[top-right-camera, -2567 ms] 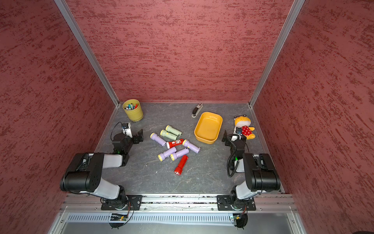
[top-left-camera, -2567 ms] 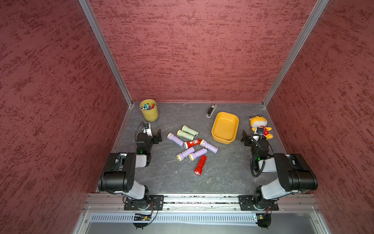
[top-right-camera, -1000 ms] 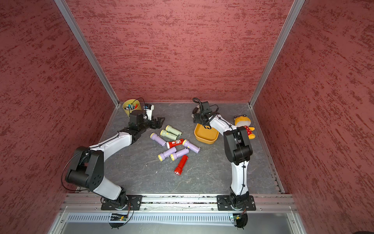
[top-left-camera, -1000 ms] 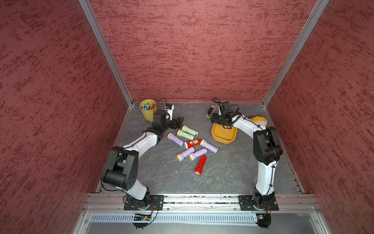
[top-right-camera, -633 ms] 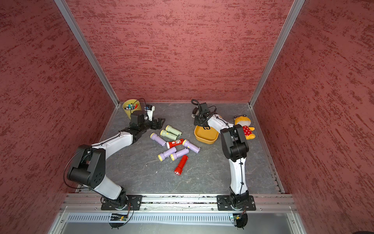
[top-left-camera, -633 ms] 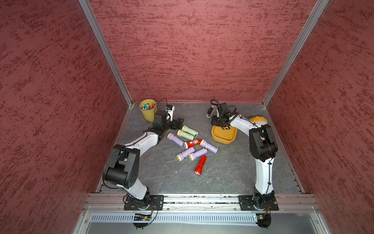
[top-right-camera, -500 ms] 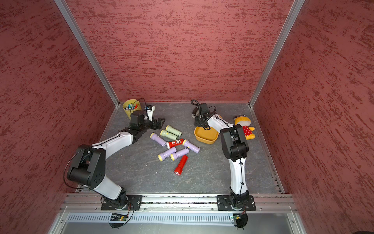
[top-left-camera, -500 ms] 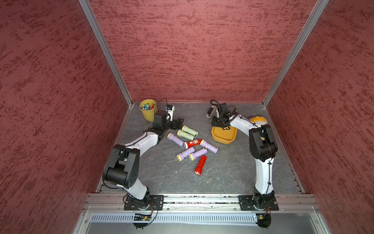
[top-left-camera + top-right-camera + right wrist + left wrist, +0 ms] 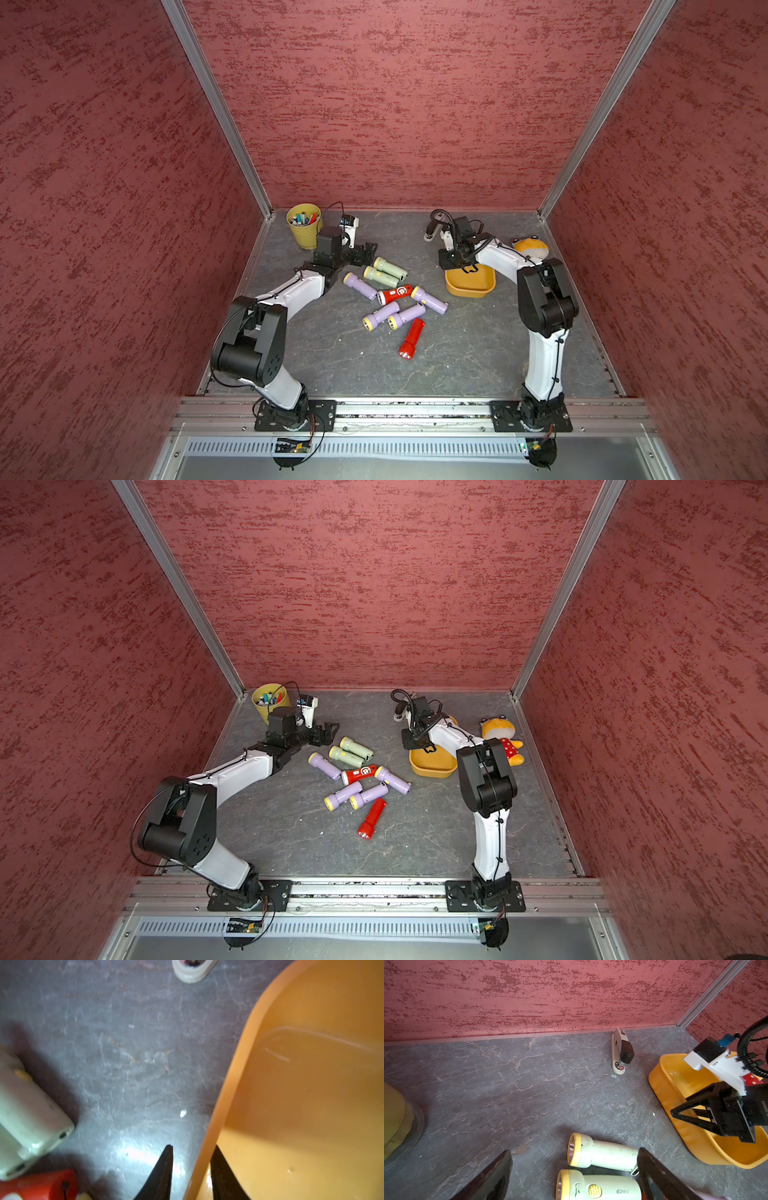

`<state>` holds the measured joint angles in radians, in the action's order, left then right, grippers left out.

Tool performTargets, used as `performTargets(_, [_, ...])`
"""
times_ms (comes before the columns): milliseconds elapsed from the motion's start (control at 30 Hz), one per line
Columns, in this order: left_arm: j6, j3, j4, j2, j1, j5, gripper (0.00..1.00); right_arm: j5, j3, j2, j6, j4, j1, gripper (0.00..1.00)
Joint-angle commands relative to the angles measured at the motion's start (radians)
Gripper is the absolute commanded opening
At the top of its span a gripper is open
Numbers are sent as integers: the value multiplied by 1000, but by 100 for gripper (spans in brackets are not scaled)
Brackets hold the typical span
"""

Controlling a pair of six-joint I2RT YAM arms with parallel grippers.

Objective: Put the flashlights into the storage boxes
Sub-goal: Adjust the storage box at the center of the board.

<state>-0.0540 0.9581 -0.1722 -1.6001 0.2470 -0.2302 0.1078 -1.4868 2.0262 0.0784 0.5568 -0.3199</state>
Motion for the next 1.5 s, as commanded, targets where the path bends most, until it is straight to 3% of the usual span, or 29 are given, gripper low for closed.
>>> performTargets(0, [15,4,4,18,1,-4,93,-33,37,-75,-149,63,4,27])
performTargets(200, [15,-9,-1,31,1,-6,93,-26,169,-210,-366,67,11,18])
performTargets(500, [34,-19,-11,32,1,-2,94,-28,346,-392,-867,165,39,9])
performTargets(633, [34,-24,-21,29,1,-11,94,-33,431,-487,-1094,198,53,0])
performTargets(867, [33,-26,-27,26,1,-25,94,-102,480,-618,-1186,205,92,0])
performTargets(900, [33,-26,-28,26,1,-28,94,-117,487,-633,-1181,187,95,4])
performTargets(967, [30,-27,-29,26,2,-34,94,-99,493,-663,-1135,143,95,19])
performTargets(1100, [23,-25,-34,26,2,-40,94,60,465,-703,-977,90,96,48])
performTargets(1200, [14,-25,-32,29,3,-38,94,100,431,-682,-774,35,87,55])
performTargets(1367, [-1,-15,-15,32,5,-31,94,-23,260,-500,-137,11,80,55])
performTargets(1467, [-1,-8,-8,34,8,-26,94,2,197,-417,93,36,79,57])
